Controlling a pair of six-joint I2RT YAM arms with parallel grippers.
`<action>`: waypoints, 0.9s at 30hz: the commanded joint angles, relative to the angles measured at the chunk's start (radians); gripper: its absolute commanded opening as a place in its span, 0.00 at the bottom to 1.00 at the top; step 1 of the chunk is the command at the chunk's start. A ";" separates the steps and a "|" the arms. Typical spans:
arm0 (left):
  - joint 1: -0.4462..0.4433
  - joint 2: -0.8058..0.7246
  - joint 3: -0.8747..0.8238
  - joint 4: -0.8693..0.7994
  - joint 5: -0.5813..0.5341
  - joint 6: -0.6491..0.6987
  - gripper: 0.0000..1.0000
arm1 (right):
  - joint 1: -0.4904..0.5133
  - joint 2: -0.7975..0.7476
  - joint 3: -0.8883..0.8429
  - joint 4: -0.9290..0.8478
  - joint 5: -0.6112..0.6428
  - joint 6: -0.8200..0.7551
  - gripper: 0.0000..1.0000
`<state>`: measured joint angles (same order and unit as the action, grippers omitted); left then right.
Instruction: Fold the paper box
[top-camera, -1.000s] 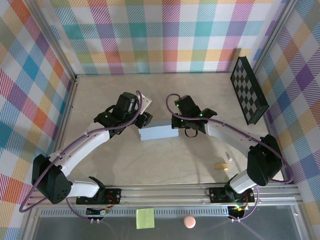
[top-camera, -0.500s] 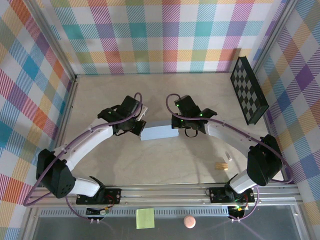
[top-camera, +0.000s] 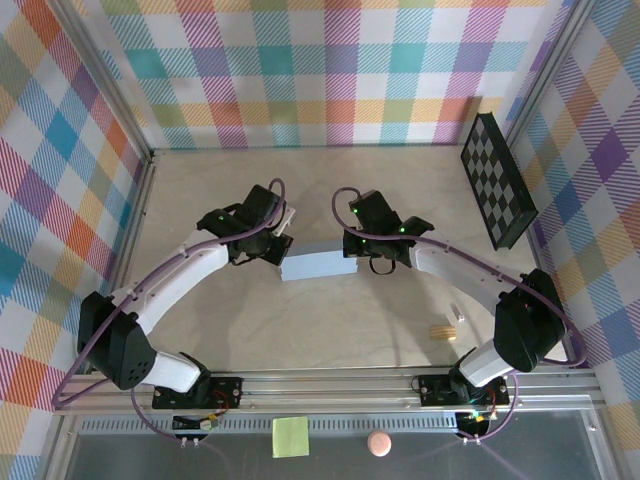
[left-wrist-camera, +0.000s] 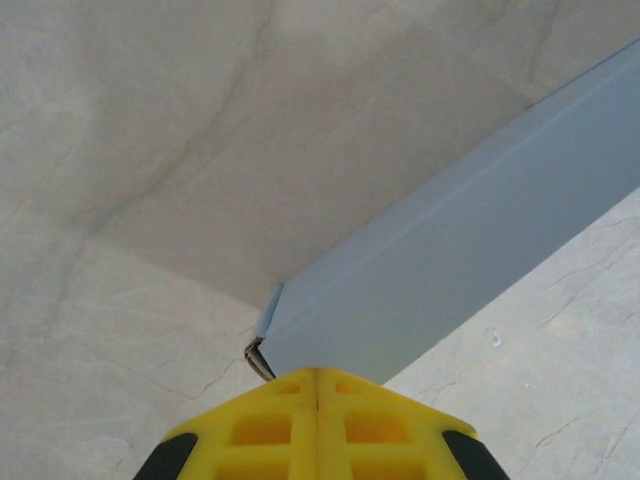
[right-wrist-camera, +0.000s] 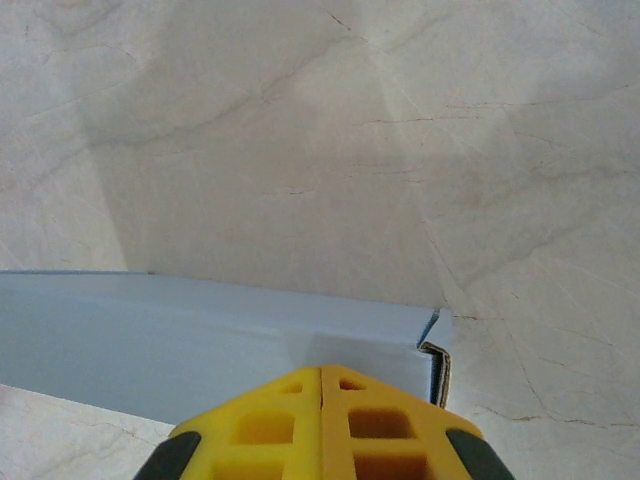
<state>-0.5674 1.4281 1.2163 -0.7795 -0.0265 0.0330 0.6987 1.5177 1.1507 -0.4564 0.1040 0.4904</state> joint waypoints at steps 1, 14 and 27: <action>0.015 0.029 -0.077 -0.020 0.018 -0.024 0.00 | 0.000 0.045 -0.053 -0.126 -0.010 0.011 0.04; 0.044 0.033 -0.163 0.022 0.045 -0.043 0.00 | -0.008 0.019 0.065 -0.176 -0.011 -0.024 0.05; 0.047 0.027 -0.159 0.020 0.048 -0.039 0.00 | -0.054 0.043 0.119 -0.237 0.013 -0.073 0.05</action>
<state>-0.5331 1.4033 1.1080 -0.6437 0.0097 -0.0040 0.6533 1.5322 1.2953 -0.6445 0.1051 0.4290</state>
